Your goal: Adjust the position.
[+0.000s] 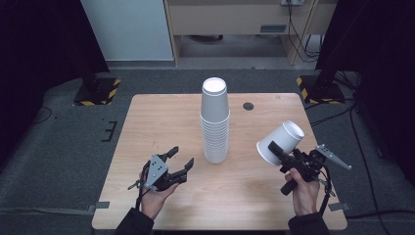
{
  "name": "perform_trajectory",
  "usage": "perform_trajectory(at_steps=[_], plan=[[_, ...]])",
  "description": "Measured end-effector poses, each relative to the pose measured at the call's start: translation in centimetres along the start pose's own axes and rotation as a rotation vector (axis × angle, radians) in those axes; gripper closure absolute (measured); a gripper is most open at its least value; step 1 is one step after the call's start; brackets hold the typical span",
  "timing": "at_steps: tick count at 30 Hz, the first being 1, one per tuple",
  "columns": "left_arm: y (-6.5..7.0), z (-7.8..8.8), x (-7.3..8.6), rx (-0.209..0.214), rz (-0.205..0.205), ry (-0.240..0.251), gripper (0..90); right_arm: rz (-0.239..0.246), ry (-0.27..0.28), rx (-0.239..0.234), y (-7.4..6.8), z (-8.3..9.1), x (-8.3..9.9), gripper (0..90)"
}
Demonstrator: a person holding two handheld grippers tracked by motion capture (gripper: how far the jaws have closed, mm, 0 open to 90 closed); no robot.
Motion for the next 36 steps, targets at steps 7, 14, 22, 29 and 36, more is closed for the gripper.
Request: perform_trajectory(at_steps=[7,14,22,29,36], plan=[[1.4,-1.5,-0.6,0.047,-0.015,0.034,30.6,-0.067,-0.008,0.006,0.5,0.0,0.5,15.5],[2.3,-2.6,-0.9,0.073,-0.028,0.058,30.4,-0.123,-0.014,0.008,0.8,-0.1,1.1,15.6],[3.4,-4.0,-1.3,0.106,-0.025,0.090,30.8,-0.180,-0.019,0.025,1.4,-0.2,1.7,15.6],[4.1,-5.1,-1.5,0.123,-0.031,0.104,31.5,-0.244,-0.011,0.030,1.6,-0.3,2.0,15.6],[4.8,-6.0,-1.7,0.142,-0.030,0.111,32.5,-0.279,0.008,0.059,2.1,-0.2,2.1,15.6]])
Point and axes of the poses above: each handheld gripper's, and its own axes: z roughly backward along the jaws, x roughly out of its underside, y roughly to its right, the point moved 6 cm from there along -z, roughly forward along the jaws, and after that the axes turned 12 degrees about x, right-handed, at the moved point
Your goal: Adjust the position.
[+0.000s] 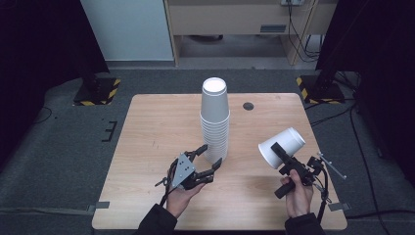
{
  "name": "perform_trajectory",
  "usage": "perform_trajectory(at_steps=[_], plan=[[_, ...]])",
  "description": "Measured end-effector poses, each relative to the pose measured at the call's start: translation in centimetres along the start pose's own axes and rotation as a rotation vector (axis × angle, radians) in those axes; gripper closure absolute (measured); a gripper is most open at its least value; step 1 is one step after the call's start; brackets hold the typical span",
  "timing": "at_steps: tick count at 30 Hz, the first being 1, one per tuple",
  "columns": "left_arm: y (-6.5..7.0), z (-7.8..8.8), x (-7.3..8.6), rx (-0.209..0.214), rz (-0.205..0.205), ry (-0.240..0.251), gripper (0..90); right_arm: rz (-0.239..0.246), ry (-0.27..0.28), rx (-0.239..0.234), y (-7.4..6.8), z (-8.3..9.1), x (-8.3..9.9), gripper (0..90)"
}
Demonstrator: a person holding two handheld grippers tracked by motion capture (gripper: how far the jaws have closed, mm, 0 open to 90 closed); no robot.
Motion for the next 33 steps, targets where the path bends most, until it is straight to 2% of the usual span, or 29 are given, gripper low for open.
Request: perform_trajectory(at_steps=[7,12,15,18,33], plan=[[0.6,-1.3,0.0,0.020,0.004,0.009,33.0,-0.030,0.021,0.008,0.3,0.0,-0.1,15.5],[1.0,-2.2,0.2,0.038,0.005,0.010,32.9,-0.050,0.017,0.010,0.4,0.0,0.0,15.5],[1.0,-2.6,0.1,0.042,0.006,0.015,32.9,-0.051,0.020,0.014,0.5,-0.1,0.1,15.6],[1.0,-3.0,0.1,0.046,0.008,0.022,33.0,-0.078,0.021,0.011,0.6,-0.1,0.1,15.6],[1.4,-5.2,0.5,0.066,0.022,0.043,33.2,-0.128,0.021,0.005,0.7,-0.1,0.1,15.5]])
Point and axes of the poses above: each handheld gripper's, and its own axes: z roughly backward along the jaws, x roughly out of its underside, y roughly to its right, the point moved 6 cm from there along -z, roughly forward along the jaws, and after that the axes turned 12 degrees about x, right-handed, at the moved point
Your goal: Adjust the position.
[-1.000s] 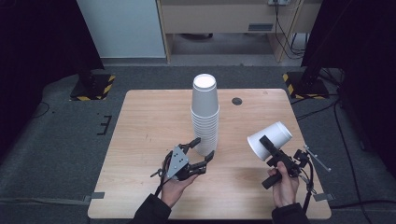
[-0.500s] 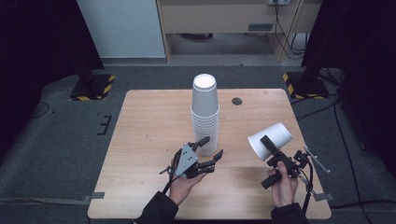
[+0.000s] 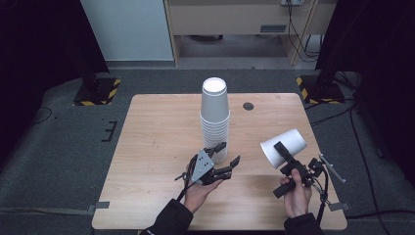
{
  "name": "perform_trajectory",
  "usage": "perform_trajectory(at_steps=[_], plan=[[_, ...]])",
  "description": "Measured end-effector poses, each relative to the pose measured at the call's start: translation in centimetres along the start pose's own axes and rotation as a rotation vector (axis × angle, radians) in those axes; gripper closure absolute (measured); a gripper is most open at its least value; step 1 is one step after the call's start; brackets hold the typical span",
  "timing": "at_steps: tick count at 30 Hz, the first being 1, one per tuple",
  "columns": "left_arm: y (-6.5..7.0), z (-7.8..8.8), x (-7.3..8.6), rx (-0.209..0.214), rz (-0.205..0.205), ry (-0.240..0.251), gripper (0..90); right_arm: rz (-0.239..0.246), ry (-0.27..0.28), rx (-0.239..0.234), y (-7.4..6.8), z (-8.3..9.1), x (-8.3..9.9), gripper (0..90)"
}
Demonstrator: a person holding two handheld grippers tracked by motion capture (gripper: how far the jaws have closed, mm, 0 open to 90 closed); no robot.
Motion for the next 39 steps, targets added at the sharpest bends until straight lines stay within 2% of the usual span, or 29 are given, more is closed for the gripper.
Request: perform_trajectory(at_steps=[11,17,26,35,39], plan=[[0.1,-1.9,0.2,0.034,0.007,0.030,33.3,-0.003,0.008,-0.014,-0.2,0.0,-0.1,15.5],[0.3,-2.9,0.4,0.051,0.008,0.022,33.7,-0.015,-0.001,-0.014,-0.4,0.0,0.0,15.6],[0.5,-4.3,1.0,0.074,0.002,-0.005,34.3,-0.011,-0.009,-0.016,-0.4,-0.1,0.0,15.6],[0.6,-5.4,1.5,0.084,0.009,-0.013,36.7,-0.004,-0.024,-0.019,-0.5,-0.3,0.4,15.6],[0.5,-5.7,1.6,0.089,0.008,-0.041,37.8,-0.009,-0.032,-0.019,-0.4,-0.4,0.5,15.6]])
Point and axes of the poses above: each handheld gripper's, and its own axes: z roughly backward along the jaws, x roughly out of its underside, y roughly to its right, the point moved 6 cm from there along -z, roughly forward along the jaws, and after that the axes turned 12 degrees about x, right-handed, at the moved point
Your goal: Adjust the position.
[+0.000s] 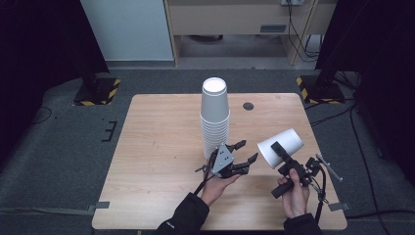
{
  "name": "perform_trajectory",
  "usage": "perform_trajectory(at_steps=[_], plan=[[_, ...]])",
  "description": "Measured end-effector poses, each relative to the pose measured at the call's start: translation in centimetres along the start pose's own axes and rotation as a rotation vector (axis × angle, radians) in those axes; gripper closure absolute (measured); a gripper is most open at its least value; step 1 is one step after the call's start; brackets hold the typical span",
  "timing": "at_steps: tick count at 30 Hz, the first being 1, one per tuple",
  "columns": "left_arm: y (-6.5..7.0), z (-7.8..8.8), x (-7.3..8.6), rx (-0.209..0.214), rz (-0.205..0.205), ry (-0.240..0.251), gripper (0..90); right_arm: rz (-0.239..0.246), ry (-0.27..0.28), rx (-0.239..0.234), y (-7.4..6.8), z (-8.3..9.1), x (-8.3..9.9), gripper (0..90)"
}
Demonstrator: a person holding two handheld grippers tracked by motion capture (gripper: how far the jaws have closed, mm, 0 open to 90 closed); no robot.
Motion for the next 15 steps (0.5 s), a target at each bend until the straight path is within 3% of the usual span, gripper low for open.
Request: perform_trajectory(at_steps=[15], plan=[[-0.1,-2.0,-1.2,0.027,0.007,0.000,39.3,0.003,-0.021,-0.005,-0.1,-0.2,0.3,15.6]])
Point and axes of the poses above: each handheld gripper's, and its own axes: z roughly backward along the jaws, x roughly out of its underside, y roughly to its right, the point moved 6 cm from there along -z, roughly forward along the jaws, and after that the axes turned 12 degrees about x, right-handed, at the moved point
